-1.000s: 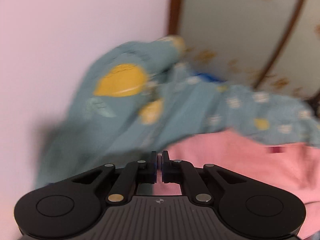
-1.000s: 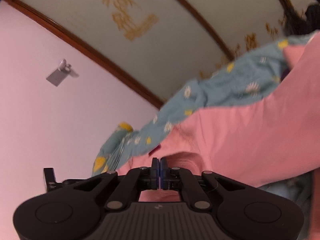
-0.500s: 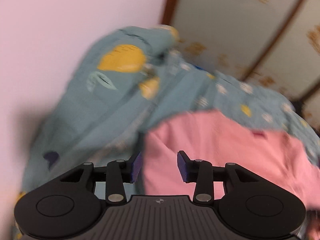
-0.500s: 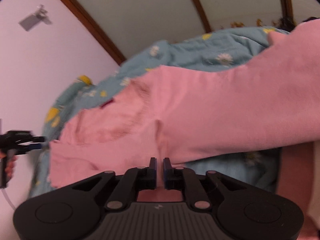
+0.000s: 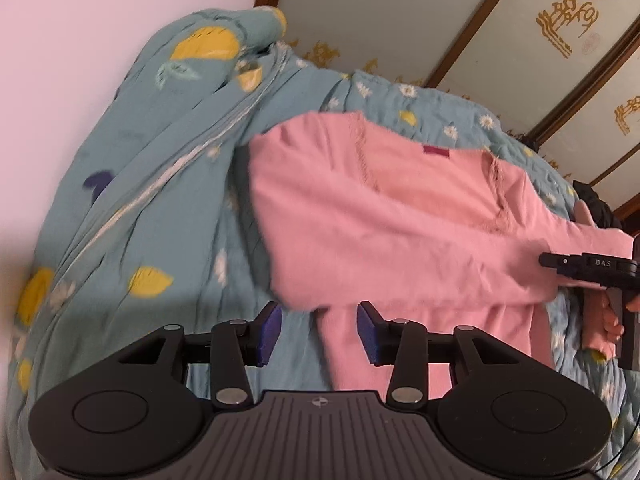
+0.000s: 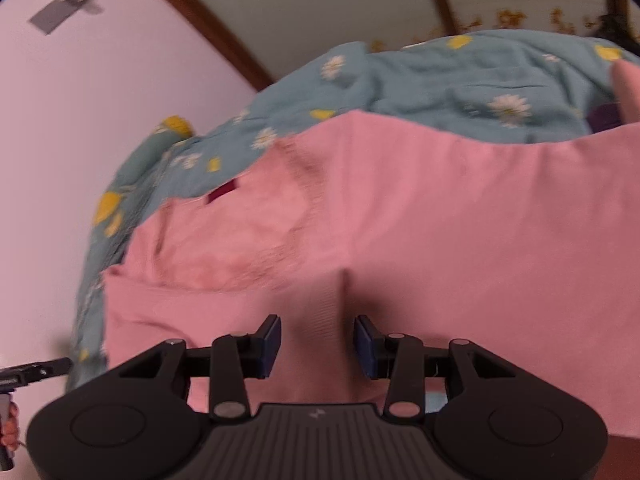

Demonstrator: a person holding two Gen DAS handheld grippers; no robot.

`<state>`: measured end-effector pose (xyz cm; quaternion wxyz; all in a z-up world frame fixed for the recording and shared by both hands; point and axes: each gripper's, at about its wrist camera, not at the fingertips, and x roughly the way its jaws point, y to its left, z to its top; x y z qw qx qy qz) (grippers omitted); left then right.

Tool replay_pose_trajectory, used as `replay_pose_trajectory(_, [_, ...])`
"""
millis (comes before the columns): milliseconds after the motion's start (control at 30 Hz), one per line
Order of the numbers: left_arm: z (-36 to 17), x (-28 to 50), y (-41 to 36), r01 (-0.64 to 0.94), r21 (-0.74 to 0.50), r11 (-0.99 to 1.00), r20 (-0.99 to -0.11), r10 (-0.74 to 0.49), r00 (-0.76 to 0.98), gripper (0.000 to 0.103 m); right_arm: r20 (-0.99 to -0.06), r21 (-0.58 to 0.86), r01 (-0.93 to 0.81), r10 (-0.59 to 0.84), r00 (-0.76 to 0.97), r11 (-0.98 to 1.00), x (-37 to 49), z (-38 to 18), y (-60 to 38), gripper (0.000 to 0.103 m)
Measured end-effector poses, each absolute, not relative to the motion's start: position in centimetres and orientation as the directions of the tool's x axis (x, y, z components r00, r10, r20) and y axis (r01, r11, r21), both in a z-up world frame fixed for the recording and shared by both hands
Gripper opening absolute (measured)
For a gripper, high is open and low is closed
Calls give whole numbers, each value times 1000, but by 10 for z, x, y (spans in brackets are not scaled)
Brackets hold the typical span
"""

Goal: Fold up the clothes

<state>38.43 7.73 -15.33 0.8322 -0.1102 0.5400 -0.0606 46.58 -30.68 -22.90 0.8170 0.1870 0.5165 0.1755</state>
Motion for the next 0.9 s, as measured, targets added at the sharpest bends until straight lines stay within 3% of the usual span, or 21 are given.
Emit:
replay_pose_trajectory(33, [-154, 382, 80, -24, -251, 968, -886, -220, 408, 48, -795, 449, -119, 457, 400, 885, 464, -230, -300, 13])
replay_pose_trajectory(67, [-156, 377, 84, -36, -262, 965, -886, -225, 405, 48, -809, 414, -141, 435, 395, 899, 462, -231, -293, 5])
replay_pose_trajectory(133, [-156, 365, 94, -70, -285, 956, -884, -233, 405, 48, -809, 408, -145, 430, 401, 901, 457, -227, -289, 5])
replay_pose_trajectory(233, [-150, 349, 109, -107, -311, 944, -876, -241, 417, 48, -721, 512, -151, 519, 460, 845, 445, -196, -292, 5])
replay_pose_trajectory(367, [-121, 316, 133, -135, -323, 937, -856, -229, 463, 48, -642, 546, -247, 590, 490, 800, 426, -135, -266, 5])
replay_pose_trajectory(600, [-30, 230, 172, -133, -320, 938, -779, -180, 601, 48, -623, 460, -496, 666, 410, 737, 372, -33, -114, 5])
replay_pose_trajectory(700, [-1, 196, 186, -131, -329, 935, -748, -173, 640, 56, -649, 403, -592, 674, 354, 698, 336, -21, -26, 5])
replay_pose_trajectory(900, [20, 144, 209, -135, -356, 925, -715, -177, 676, 56, -711, 376, -684, 668, 220, 625, 264, -72, 145, 5])
